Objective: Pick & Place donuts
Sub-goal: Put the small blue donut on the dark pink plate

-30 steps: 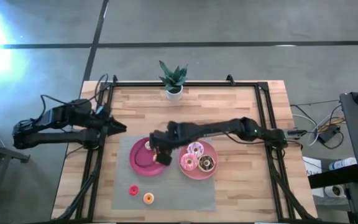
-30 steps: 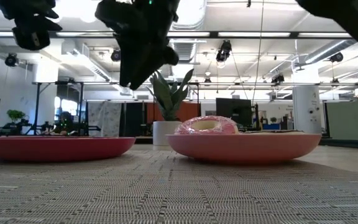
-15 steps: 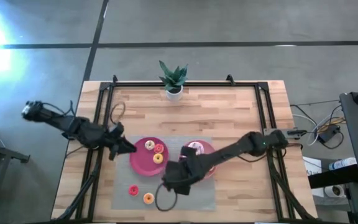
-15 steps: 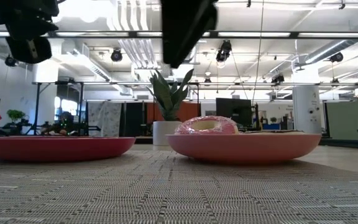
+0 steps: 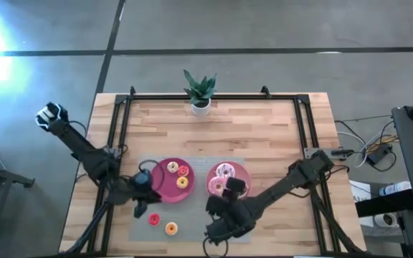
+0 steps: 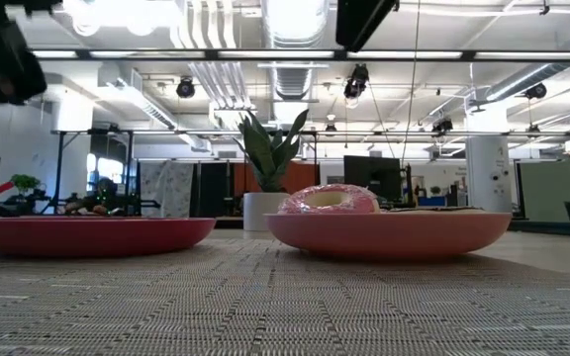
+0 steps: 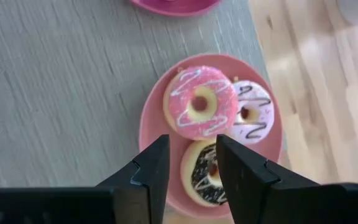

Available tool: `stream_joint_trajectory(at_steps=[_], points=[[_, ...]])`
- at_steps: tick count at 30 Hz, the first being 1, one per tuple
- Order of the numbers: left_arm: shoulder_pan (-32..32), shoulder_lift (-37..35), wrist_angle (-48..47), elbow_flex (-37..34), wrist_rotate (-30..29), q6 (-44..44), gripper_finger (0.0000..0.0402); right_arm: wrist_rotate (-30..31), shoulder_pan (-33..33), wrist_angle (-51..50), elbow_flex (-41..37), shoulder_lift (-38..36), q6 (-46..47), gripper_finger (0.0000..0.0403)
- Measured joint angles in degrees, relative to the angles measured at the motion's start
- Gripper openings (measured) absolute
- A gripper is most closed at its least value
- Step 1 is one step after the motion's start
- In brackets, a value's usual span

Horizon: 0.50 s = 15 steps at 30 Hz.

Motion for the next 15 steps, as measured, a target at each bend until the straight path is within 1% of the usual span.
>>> stream_joint_trajectory(at_steps=[4, 9, 12, 15], points=[[-0.6, 7.7, -1.2, 5.7, 0.2, 3.4, 0.008, 0.0, 0.9, 0.1, 0.0, -0.3, 2.6, 0.0121], [-0.9, 15.3, -3.0, 11.2, 1.6, 6.0, 0.0116, 0.0, 1.2, 0.7, 0.0, -0.4, 7.9, 0.0121], [-1.4, 19.0, -4.0, 13.0, 2.3, 7.4, 0.0121, 0.1, 1.4, 2.7, -0.1, -0.4, 11.8, 0.0121], [-1.6, 21.3, -3.8, 13.6, 2.3, 8.1, 0.0121, 3.0, 1.8, 5.5, -0.8, -0.4, 15.5, 0.0121]])
